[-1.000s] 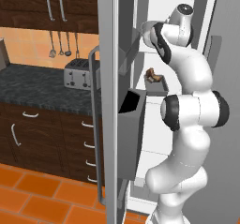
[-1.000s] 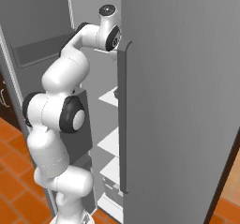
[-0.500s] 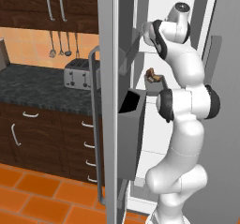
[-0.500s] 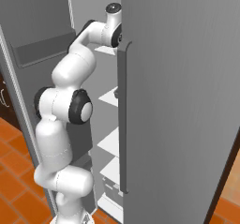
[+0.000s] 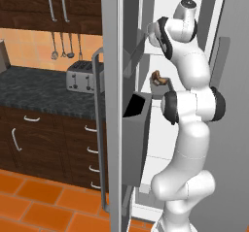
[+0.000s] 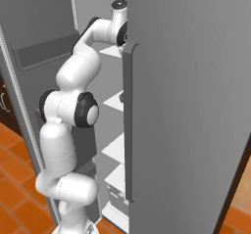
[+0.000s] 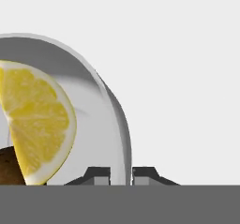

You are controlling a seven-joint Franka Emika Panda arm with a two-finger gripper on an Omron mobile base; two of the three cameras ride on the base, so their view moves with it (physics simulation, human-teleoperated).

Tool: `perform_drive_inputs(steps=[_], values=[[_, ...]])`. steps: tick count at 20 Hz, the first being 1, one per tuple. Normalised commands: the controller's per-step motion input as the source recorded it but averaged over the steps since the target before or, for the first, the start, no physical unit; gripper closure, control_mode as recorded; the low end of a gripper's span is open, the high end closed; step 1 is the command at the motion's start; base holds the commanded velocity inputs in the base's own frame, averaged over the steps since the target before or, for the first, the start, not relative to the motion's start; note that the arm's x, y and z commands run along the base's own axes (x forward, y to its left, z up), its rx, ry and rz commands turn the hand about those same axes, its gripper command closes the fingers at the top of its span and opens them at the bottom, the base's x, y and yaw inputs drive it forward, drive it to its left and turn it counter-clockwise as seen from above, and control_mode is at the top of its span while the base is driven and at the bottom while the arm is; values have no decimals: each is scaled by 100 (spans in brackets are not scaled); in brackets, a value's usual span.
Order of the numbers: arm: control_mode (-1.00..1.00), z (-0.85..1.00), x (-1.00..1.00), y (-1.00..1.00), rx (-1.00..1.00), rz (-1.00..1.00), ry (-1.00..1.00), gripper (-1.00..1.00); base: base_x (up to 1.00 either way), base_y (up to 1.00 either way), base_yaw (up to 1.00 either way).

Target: Take the meat container that has the steak and place it on the second highest rack of the freezer. Then take the vegetable container that has the mushroom and lemon wedge and place it on the highest rack of the freezer.

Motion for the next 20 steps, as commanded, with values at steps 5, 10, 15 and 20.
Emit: perform_drive_inputs(steps=[5,10,15,20], values=[[-100,0,0,0,0,0,0,-100,0,0,0],[-100,0,0,0,0,0,0,-100,0,0,0],[-100,3,-5,0,0,0,-6,-100,0,0,0],[-100,5,-66,4,0,-2,-23,-100,0,0,0]])
